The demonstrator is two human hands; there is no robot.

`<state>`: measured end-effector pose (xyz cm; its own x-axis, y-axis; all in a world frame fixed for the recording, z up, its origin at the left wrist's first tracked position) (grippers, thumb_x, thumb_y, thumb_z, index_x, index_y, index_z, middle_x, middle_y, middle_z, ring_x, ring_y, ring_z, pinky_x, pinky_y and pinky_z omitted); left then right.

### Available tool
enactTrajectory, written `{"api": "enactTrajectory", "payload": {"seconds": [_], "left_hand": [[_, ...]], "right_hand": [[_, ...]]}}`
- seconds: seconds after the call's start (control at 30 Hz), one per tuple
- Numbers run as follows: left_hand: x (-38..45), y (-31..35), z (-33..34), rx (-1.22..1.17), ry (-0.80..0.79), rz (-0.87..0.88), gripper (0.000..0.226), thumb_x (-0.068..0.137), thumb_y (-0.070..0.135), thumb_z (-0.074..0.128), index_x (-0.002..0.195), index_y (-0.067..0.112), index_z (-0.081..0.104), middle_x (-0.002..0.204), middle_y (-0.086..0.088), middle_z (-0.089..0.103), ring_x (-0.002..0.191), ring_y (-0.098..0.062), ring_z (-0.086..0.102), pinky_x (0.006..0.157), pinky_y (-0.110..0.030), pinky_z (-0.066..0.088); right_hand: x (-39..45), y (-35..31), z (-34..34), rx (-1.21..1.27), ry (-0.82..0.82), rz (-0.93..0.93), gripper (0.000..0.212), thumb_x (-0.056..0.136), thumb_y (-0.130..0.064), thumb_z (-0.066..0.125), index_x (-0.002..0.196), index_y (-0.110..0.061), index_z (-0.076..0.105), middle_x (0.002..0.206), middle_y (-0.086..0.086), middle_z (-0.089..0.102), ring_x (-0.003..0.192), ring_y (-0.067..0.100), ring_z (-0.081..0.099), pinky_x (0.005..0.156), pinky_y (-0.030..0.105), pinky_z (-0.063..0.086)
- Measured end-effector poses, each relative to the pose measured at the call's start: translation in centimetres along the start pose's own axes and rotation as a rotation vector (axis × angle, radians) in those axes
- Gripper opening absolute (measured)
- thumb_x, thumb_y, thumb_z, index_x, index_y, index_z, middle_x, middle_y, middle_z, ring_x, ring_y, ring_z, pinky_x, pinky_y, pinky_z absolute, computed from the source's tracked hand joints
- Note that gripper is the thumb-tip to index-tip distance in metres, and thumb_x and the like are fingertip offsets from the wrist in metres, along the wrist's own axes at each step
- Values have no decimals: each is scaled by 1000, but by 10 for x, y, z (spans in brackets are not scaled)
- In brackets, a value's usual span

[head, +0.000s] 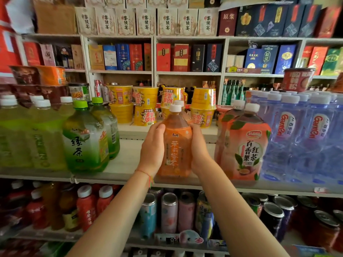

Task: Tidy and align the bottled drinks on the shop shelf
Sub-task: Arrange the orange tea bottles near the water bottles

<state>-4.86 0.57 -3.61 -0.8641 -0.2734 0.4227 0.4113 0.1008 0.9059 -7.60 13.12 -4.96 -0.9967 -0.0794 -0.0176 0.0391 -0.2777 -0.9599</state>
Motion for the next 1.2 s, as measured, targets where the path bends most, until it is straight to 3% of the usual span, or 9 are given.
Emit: {"api": "enactTrajectory", "payload": {"seconds": [0.2,0.33,0.37,0.47,0.57,0.87,1.0,1.13,1.2], "left_hand": [[9,1,-53,85,80,25,37,91,60,29,108,48,60,105,15,68,105,-12,63,99,-47,51],[12,17,-84,382,129,248,39,106,38,33,137,28,55,110,21,62,101,-3,59,88,-8,43],[9,25,-91,512,165,358,43,106,35,34,141,21,53,119,15,62,108,-5,57,95,-9,41],[5,30,-104,887,253,630,56,100,41,37,142,7,50,139,-10,59,135,-29,48,120,-48,30],[8,19,-121,1031,274,685,62,101,45,37,145,2,47,143,-15,56,138,-33,47,125,-50,16],[1,25,-122,854,359,774,61,95,33,48,147,0,43,150,-20,46,142,-36,40,126,-47,15],[-10,40,-75,761,278,891,57,92,22,51,144,-1,45,154,-22,40,147,-36,32,123,-54,21],[-23,44,-1,648,145,880,53,92,26,50,139,0,49,149,-21,46,141,-37,39,119,-54,28],[-24,37,29,542,36,752,57,93,34,48,141,4,47,149,-17,46,141,-34,40,117,-56,32]], "right_hand": [[0,14,51,8,-10,-8,56,100,-61,36,124,-21,66,95,7,76,84,21,71,64,32,53],[1,23,88,-17,-6,-19,55,100,-61,35,129,-22,63,107,11,75,93,24,71,67,34,55],[1,26,97,-21,-10,-20,55,100,-60,34,129,-23,63,108,11,75,95,25,71,67,34,55],[3,33,119,-19,-41,-14,52,100,-59,36,125,-24,66,104,9,76,96,24,70,69,33,54],[3,36,137,-6,-42,-26,49,102,-56,37,121,-23,67,99,6,75,94,21,68,72,34,53],[-8,21,141,-119,6,-96,33,106,-41,37,107,-26,66,100,-3,70,95,14,63,76,27,46],[-25,-16,101,-237,118,-380,42,104,-27,44,145,-22,47,134,-9,51,123,7,46,94,24,34],[-55,-62,24,-464,297,-786,43,98,-16,52,141,-19,49,136,-10,50,125,1,43,100,16,35],[-65,-77,-4,-550,371,-908,43,97,-18,52,140,-17,50,140,-5,49,132,6,42,111,28,37]]}}
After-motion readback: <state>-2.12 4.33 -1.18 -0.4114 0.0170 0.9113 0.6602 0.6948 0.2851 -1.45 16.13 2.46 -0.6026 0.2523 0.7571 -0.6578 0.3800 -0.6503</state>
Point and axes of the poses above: each hand's wrist, its own x-axis towards the middle knuckle, its own z-axis out of the palm, y = z × x, the point moved 6 cm from there along x, towards the middle knuckle
